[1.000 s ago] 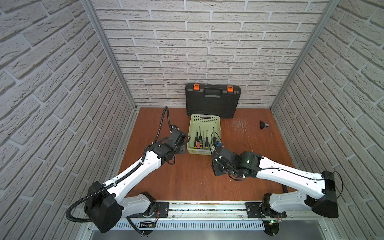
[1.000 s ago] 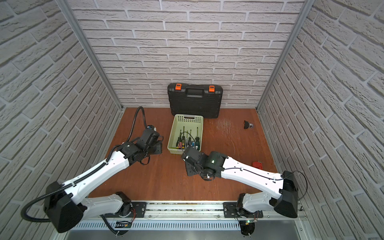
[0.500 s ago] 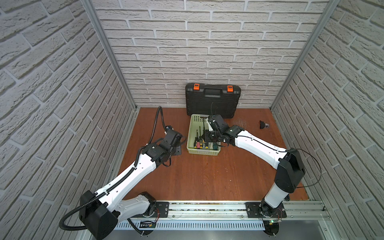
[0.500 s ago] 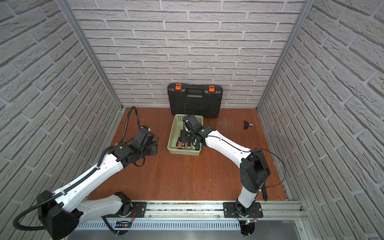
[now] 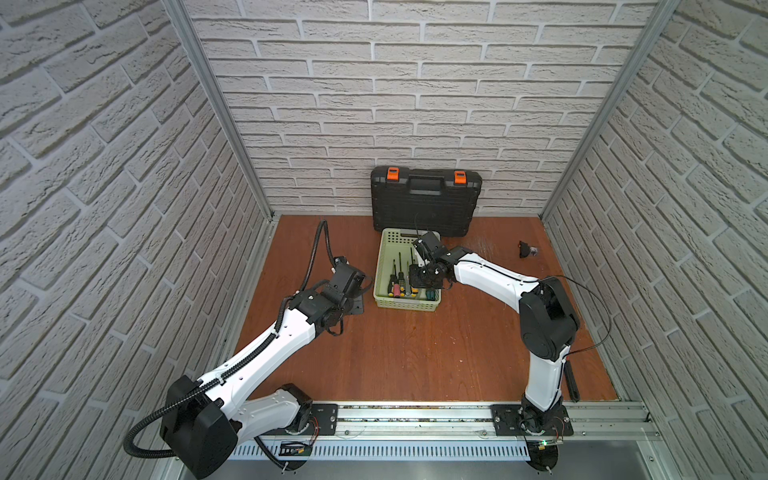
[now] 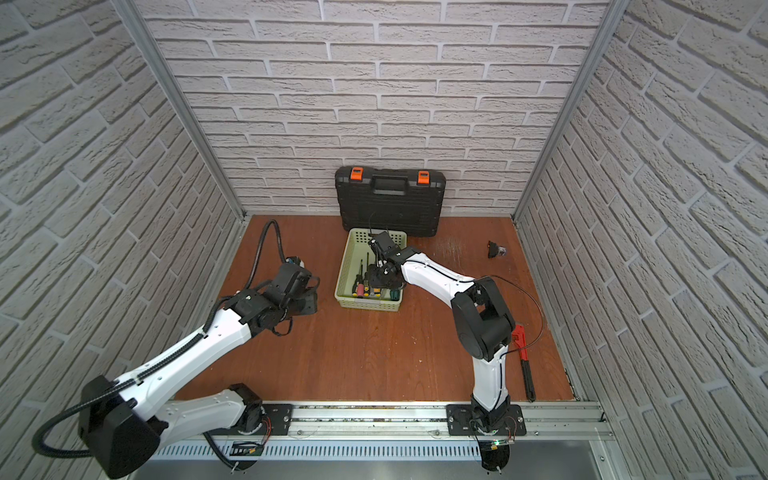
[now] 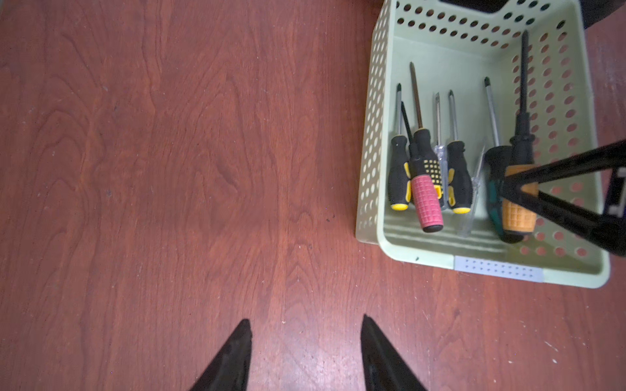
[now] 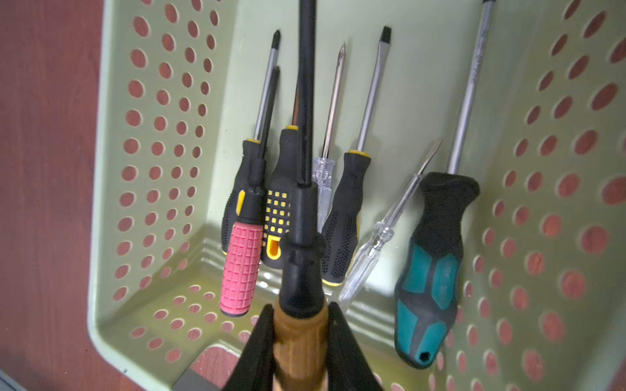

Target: Put the screwdriver in the bin

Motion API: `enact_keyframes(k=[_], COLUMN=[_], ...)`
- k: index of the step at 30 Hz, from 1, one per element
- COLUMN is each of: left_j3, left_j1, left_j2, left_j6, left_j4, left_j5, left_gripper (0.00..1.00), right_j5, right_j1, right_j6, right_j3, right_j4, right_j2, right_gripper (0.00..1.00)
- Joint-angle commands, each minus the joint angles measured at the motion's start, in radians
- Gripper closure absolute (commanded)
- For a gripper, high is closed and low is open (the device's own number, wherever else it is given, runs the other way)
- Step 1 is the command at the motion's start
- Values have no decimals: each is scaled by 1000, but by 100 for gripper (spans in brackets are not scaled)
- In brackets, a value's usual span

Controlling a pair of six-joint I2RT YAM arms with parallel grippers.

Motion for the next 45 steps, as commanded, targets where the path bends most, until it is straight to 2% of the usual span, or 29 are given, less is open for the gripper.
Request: enact_keyframes(k=[1, 9, 15, 22, 25, 28, 30, 32, 40, 45], left_j3=[-28, -65, -99, -138, -147, -151, -138, -127, -75, 28], left_j1=[14, 22, 28, 45, 52, 61, 65, 67, 89, 150], left_j2=[-29, -57, -83, -133, -153, -159, -155, -151, -139, -68], left_j6=[-4, 21, 26, 31, 32, 33, 36, 42, 39, 80], left_j4=[55, 81, 94, 85, 83, 80, 70, 63, 51, 37], left_j5=[4, 3, 1, -2, -2, -2, -1, -2, 26, 98], left_gripper=[47, 47, 47, 47, 47, 47, 44, 43, 31, 22], right_j5=[39, 129, 122, 164, 158, 144, 143, 143, 153, 193], right_j1=[-3, -3, -3, -3, -3, -3, -2, 1, 8, 12], right_j6=[-29, -23, -10, -19, -22, -21, -25, -32, -59, -114], right_j3=[44, 58, 74, 108, 109, 113, 121, 123, 125, 89], right_j4=[-35, -100, -117, -158, -155, -153, -158, -155, -165, -124], right_j2=[17, 25, 81, 123, 129, 131, 128, 117, 39, -141], right_gripper=[95, 94, 94, 91, 88, 78, 68, 63, 61, 61])
